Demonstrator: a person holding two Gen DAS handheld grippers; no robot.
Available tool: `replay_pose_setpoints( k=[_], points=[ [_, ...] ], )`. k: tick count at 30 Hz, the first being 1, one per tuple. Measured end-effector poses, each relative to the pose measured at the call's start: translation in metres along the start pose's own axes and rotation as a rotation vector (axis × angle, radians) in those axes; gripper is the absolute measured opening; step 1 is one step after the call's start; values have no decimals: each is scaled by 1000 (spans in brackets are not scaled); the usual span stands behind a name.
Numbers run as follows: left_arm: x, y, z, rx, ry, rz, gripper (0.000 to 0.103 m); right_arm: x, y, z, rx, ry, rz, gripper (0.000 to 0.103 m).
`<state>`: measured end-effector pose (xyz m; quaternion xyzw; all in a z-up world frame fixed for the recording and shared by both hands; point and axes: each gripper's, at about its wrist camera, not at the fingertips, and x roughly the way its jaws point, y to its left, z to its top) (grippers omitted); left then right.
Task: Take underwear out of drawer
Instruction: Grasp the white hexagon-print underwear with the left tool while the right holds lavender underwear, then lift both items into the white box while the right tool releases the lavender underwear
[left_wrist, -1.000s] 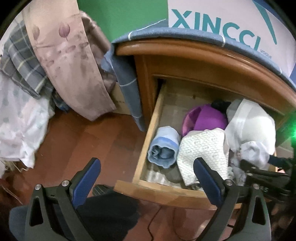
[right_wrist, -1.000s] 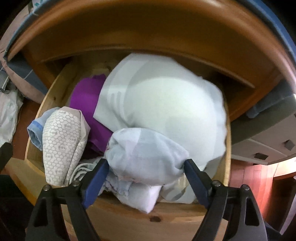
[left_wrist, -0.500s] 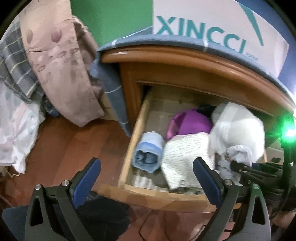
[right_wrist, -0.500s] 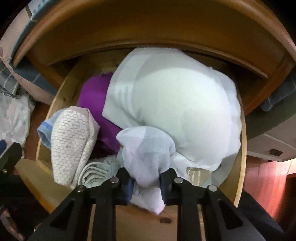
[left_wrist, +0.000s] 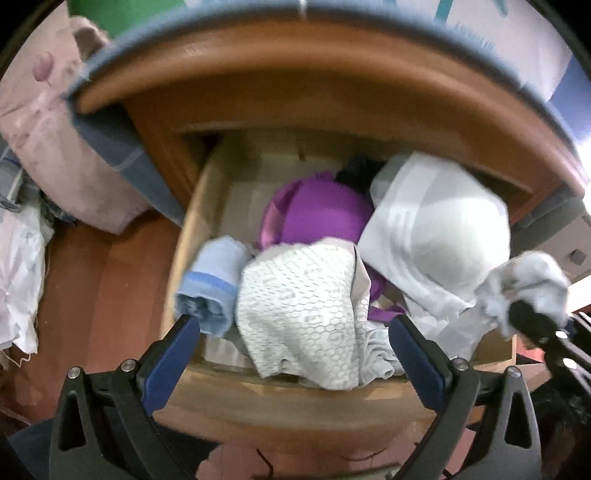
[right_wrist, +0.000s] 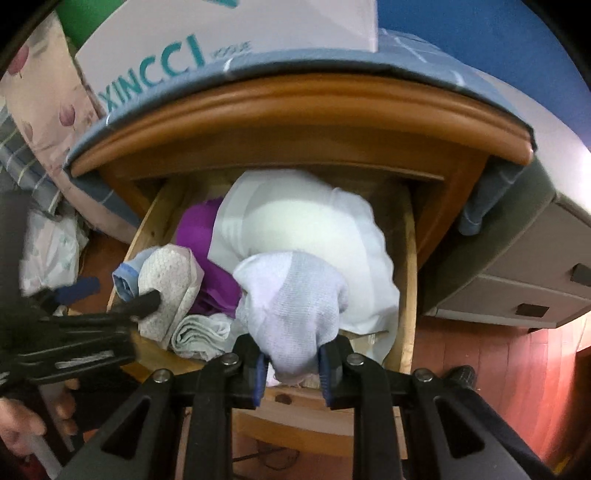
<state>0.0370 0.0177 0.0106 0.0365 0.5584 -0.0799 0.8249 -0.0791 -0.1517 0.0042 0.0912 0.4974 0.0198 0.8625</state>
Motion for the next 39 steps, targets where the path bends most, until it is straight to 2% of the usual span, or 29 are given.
replay_pose_setpoints(
  k=[2, 4, 7, 9, 11, 13, 18, 26, 30, 33, 39],
  points=[
    [13, 0, 1, -20, 51, -10, 98, -1, -3, 1, 13, -10, 21, 22],
    [27, 5, 2, -60, 106, -13, 87, -3, -6, 0, 22, -14, 35, 22],
    [44, 12, 1, -100, 158, -58, 73, -1, -5, 1, 24, -17, 53, 22],
    [43, 13, 3, -101, 151, -73, 72, 3, 0, 1, 17, -19, 60, 22],
    [45, 10, 4, -82, 154, -68, 65, 4, 3, 0, 12, -18, 65, 22],
    [47, 6, 3, -60, 158, -88, 48, 3, 3, 0, 13, -18, 72, 22],
    [40, 5, 3, -61, 148, -106, 29, 4, 4, 1, 12, -22, 72, 22],
    [9, 9, -3, -44, 134, -159, 26, 3, 3, 2, 15, -35, 68, 22],
    [-19, 10, -1, -22, 97, -184, 26, 3, 2, 1, 21, -40, 66, 22],
    [-42, 13, 2, -28, 79, -230, 26, 1, 1, 2, 25, -46, 63, 22],
    [-80, 11, 7, 11, 20, -244, 26, 0, 0, 2, 35, -45, 58, 22]
  ],
)
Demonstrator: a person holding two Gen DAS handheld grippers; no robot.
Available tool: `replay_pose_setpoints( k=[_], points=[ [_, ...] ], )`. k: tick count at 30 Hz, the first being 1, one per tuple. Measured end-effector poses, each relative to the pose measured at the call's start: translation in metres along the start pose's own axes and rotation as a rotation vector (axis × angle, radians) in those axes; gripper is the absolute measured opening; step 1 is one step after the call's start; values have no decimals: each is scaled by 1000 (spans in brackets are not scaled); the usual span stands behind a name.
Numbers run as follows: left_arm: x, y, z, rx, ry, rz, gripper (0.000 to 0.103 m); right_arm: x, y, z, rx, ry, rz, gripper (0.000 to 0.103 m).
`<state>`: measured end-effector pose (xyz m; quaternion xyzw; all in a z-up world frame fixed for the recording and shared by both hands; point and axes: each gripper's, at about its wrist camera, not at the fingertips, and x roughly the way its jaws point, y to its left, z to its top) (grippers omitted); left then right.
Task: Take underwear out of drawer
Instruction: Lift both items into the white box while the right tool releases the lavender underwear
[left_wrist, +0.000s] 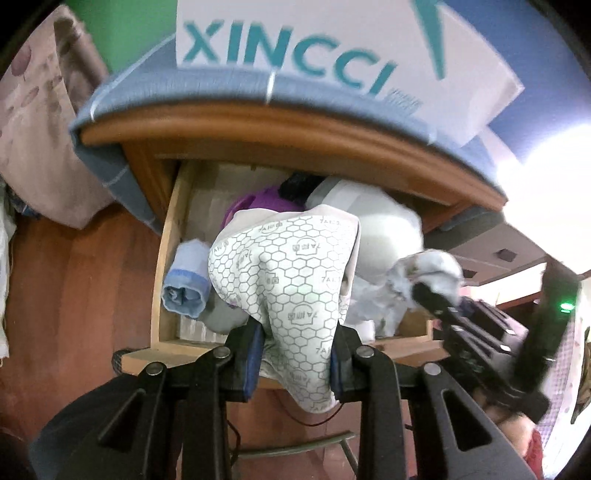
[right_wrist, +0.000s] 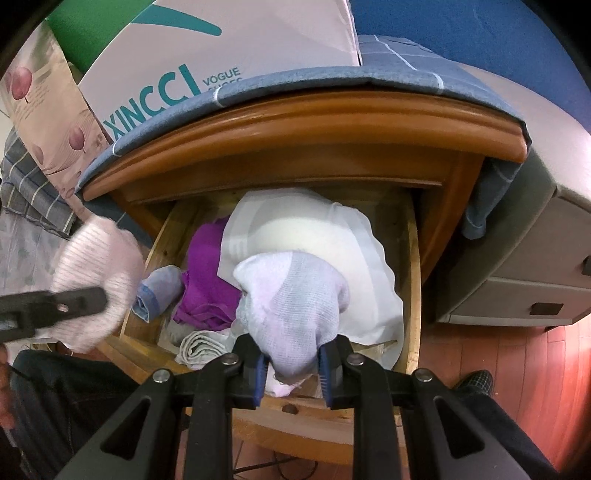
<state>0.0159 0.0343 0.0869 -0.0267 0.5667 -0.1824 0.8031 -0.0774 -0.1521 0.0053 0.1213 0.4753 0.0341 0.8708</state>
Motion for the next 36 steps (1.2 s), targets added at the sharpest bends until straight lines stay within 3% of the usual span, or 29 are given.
replay_pose_setpoints(
  k=[8, 13, 18, 23, 27, 36],
  points=[
    [-87, -19, 16, 65, -139, -20, 26, -5, 2, -2, -3, -13, -8, 22],
    [-143, -30, 47, 123, -257, 19, 26, -11, 2, -2, -3, -33, -9, 22],
    [-171, -26, 85, 93, -327, 28, 26, -25, 7, 4, -9, -60, -8, 22],
    [-170, -8, 120, -5, -339, -21, 26, -51, 12, 17, -25, -85, 2, 22],
    [-160, 0, 134, -34, -369, 27, 26, -87, 18, 38, -53, -130, 5, 22],
    [-135, 11, 155, -91, -376, -11, 26, -176, 50, 137, -130, -274, 13, 22]
  ],
)
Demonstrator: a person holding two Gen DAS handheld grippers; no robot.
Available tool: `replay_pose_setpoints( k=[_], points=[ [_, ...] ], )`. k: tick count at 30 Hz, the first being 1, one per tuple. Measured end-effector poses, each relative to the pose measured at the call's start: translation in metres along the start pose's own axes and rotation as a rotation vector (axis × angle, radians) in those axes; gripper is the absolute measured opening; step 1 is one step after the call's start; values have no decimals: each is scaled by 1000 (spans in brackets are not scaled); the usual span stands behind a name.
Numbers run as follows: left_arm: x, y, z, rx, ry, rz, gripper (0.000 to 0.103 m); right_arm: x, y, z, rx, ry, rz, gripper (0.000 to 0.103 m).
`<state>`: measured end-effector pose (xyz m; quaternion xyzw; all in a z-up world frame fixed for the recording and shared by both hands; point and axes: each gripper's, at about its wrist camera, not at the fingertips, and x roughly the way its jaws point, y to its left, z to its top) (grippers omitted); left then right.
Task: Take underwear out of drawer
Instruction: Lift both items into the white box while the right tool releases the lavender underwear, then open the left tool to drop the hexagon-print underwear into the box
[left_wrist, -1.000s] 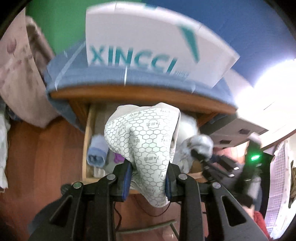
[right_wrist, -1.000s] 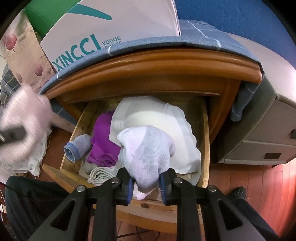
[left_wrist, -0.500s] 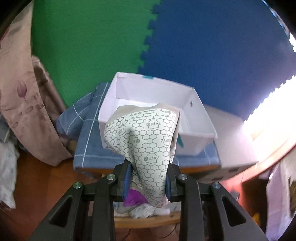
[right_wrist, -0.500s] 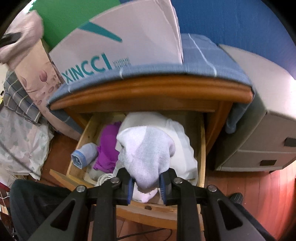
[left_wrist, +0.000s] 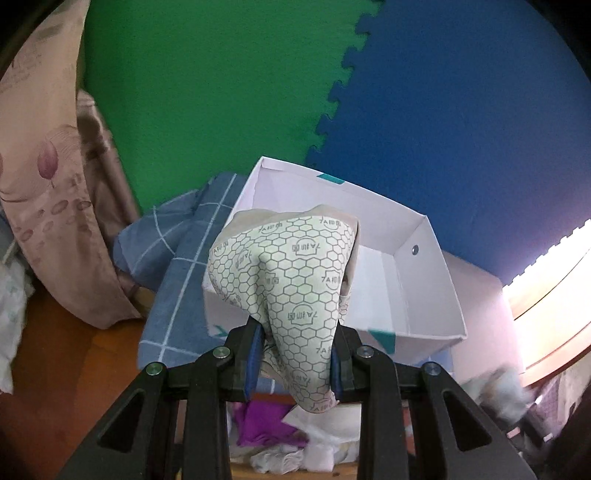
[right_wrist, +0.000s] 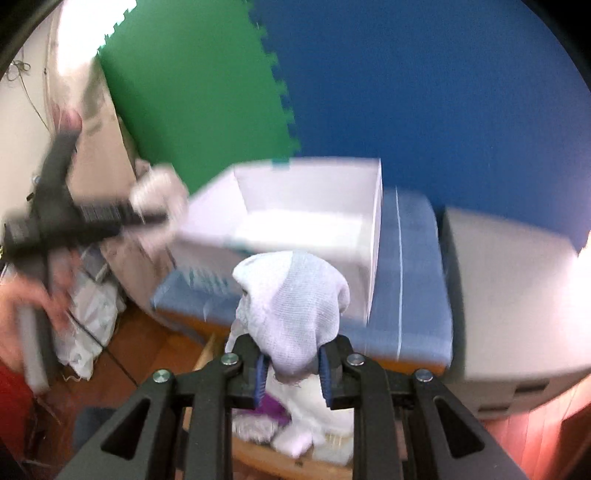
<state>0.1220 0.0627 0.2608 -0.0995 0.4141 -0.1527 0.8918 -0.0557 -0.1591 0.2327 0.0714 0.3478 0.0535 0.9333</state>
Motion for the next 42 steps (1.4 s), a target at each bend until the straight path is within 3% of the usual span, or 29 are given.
replay_pose_setpoints(
  k=[4, 9, 15, 21, 22, 25, 33, 40, 42],
  points=[
    [8, -2, 6, -10, -15, -11, 26, 8, 8, 66, -41, -41, -61, 22],
    [13, -4, 7, -12, -15, -37, 27, 60, 10, 108, -66, 20, -130, 22],
    [20, 1, 3, -9, -14, -49, 27, 136, 2, 106, -57, 152, -175, 22],
    [23, 2, 3, 2, -11, -62, 27, 176, -12, 89, -18, 235, -202, 27],
    [24, 3, 4, -3, -9, -66, 27, 177, -12, 88, -16, 235, -217, 28],
    [25, 3, 4, -7, -12, -72, 28, 175, -9, 87, -39, 208, -219, 54],
    [40, 5, 17, -91, -14, -98, 28, 138, -4, 76, 5, 91, -143, 56],
    [79, 5, 24, -133, 4, -50, 28, 93, 3, 49, -40, 6, -109, 56],
    [83, -1, 25, -95, -19, -6, 28, 82, 5, 40, -60, -28, -103, 57]
  ],
)
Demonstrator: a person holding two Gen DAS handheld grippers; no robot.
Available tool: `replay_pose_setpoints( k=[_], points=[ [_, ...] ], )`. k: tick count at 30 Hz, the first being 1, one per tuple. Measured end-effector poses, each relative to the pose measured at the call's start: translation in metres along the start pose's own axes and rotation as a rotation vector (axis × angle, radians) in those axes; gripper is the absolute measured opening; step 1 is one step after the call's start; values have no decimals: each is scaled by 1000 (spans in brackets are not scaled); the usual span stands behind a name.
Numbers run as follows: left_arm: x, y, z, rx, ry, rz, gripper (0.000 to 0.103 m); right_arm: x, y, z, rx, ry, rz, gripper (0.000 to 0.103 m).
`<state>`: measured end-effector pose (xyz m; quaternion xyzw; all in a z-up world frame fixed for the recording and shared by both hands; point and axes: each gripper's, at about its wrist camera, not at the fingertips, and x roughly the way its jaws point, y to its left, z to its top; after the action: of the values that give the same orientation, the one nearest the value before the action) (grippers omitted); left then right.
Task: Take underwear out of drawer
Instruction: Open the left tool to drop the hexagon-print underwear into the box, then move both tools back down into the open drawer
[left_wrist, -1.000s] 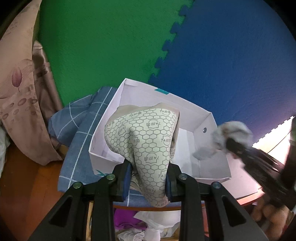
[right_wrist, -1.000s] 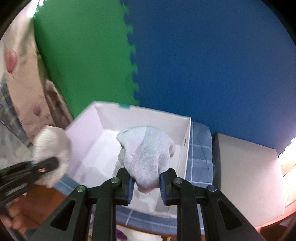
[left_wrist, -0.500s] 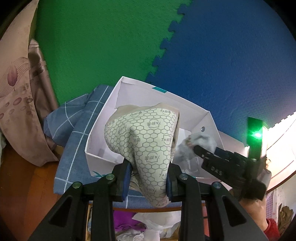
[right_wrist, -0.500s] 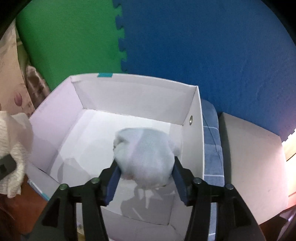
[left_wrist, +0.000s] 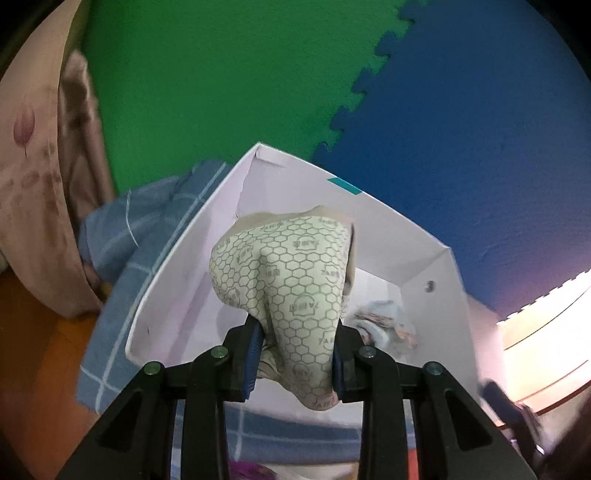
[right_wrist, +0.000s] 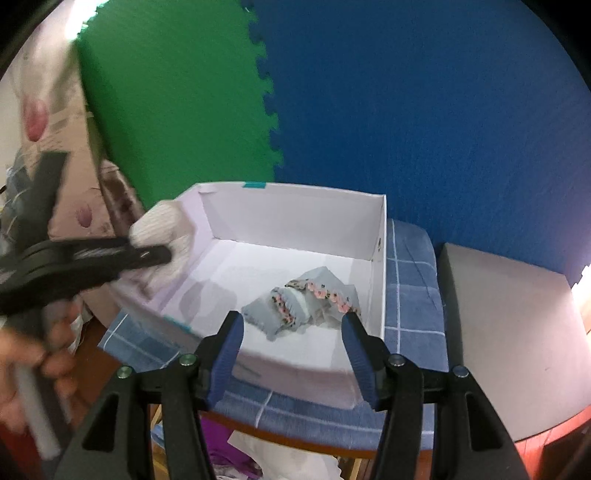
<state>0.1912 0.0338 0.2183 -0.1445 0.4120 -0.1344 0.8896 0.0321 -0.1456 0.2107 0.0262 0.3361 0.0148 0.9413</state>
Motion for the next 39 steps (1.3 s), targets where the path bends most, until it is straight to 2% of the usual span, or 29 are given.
replay_pose_setpoints(
  k=[3, 5, 7, 10, 15, 16, 19, 21, 22, 24, 27, 30, 34, 39],
  points=[
    [4, -6, 1, 35, -12, 36, 32, -19, -1, -16, -23, -49, 4, 61],
    [6, -6, 2, 43, -22, 57, 36, -30, -2, -32, -32, -68, 26, 68],
    [6, -6, 3, 44, -41, 66, 48, -37, -4, -51, -36, -67, 34, 68],
    [1, -4, 3, 29, -79, 40, 69, -35, -8, -81, -45, -25, 36, 69],
    [-13, -6, -1, 52, -115, 14, 84, -12, -12, -130, -64, 113, 39, 69],
    [-19, -5, -5, 62, -121, 5, 85, -2, -13, -141, -75, 156, 36, 69],
    [-34, -2, -17, 78, -118, -10, 87, 16, -16, -164, -98, 221, 43, 69],
    [-51, -1, -29, 115, -144, -14, 90, 25, -19, -173, -107, 246, 45, 69],
    [-59, 1, -36, 122, -134, -2, 90, 30, -20, -177, -107, 256, 50, 69],
    [-75, 11, -51, 112, -116, -39, 90, 44, -24, -182, -100, 294, 53, 69],
    [-100, 28, -74, 109, -106, -42, 90, 67, -29, -188, -106, 332, 48, 69],
    [-121, 49, -93, 107, -98, -29, 91, 85, -28, -193, -135, 363, 60, 69],
    [-139, 78, -116, 129, -79, 9, 92, 109, -18, -195, -236, 403, 78, 70],
    [-127, 107, -143, 161, -37, 100, 94, 129, -1, -199, -329, 439, 104, 72]
  ],
)
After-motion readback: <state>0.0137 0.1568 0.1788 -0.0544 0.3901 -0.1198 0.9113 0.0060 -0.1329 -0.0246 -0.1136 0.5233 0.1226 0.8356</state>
